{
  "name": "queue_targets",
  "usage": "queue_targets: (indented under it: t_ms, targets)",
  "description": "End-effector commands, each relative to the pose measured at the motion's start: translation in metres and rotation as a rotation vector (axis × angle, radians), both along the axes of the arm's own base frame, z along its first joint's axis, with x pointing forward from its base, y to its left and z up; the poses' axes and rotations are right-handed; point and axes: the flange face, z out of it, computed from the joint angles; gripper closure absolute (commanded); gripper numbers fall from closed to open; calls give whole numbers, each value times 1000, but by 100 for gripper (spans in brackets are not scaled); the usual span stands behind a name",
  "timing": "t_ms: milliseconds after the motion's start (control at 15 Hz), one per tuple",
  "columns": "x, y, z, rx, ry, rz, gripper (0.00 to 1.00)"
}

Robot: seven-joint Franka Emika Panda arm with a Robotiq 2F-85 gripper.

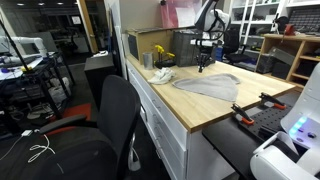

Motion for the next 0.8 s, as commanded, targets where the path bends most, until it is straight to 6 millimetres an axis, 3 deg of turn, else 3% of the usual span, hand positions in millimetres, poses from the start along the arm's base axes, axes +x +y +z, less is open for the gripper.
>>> queue_targets:
  t_ms: [0,200,733]
  targets:
    - [-27,-17,-3,-49,59,-4,100]
    - [-33,-32,-8,-65,77,-20,100]
    - [5,-48,-1,-124,61,-88,100]
